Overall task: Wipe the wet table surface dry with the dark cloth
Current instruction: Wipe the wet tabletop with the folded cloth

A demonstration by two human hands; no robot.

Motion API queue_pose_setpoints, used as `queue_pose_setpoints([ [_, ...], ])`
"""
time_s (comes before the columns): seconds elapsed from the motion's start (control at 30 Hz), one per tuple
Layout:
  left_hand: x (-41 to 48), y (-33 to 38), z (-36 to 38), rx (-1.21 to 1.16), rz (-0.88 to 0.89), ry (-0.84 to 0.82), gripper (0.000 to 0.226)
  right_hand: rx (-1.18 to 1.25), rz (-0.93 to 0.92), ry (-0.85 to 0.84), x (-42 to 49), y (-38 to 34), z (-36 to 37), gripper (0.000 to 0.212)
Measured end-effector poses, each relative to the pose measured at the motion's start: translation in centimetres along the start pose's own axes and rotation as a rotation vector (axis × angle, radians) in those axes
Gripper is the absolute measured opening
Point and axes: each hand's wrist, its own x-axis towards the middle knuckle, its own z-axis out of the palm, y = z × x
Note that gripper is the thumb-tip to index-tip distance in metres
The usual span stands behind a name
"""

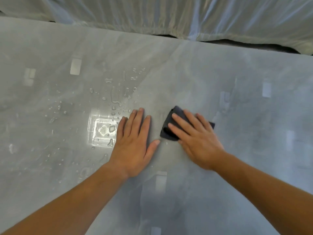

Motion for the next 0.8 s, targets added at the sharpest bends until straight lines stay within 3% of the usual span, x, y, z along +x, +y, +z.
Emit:
queue_pose_setpoints([
  [0.1, -1.9, 0.6, 0.5, 0.013, -0.001, -0.017, 0.074, 0.073, 0.252, 0.057, 1.8, 2.4, -0.6, 0.054],
  [0.2, -4.1, 0.8, 1.1, 0.03, -0.025, -0.025, 0.074, 0.118, 0.481, 0.117, 2.9, -0.5, -0.3, 0.058],
  [0.23, -5.0, 0.9, 1.3, 0.028, -0.045, -0.03, 0.074, 0.094, 0.46, 0.121, 2.3, -2.4, 0.1, 0.061],
  [0.4, -8.9, 0.7, 2.1, 0.031, -0.099, -0.05, 0.075, 0.03, -0.007, -0.026, -3.5, -7.1, 1.1, 0.059],
  [0.47, -10.0, 0.5, 2.3, 0.031, -0.103, -0.048, 0.074, 0.036, 0.044, 0.013, -2.8, -5.3, 1.0, 0.058],
  [0.57, -11.1, 0.3, 2.7, 0.046, -0.108, -0.055, 0.07, 0.145, 0.409, 0.095, 0.6, -3.0, 0.2, 0.054],
  [0.63, -11.5, 0.2, 3.1, 0.044, -0.109, -0.066, 0.068, 0.177, 0.505, 0.109, 1.3, -4.0, 0.2, 0.055],
  [0.7, -11.5, 0.1, 3.3, 0.028, -0.114, -0.071, 0.068, 0.126, 0.403, 0.11, -0.7, -7.0, 0.9, 0.057],
  [0.8, -11.4, 0.1, 3.3, -0.001, -0.121, -0.086, 0.07, 0.055, 0.098, 0.016, -6.1, -10.9, 2.1, 0.059],
])
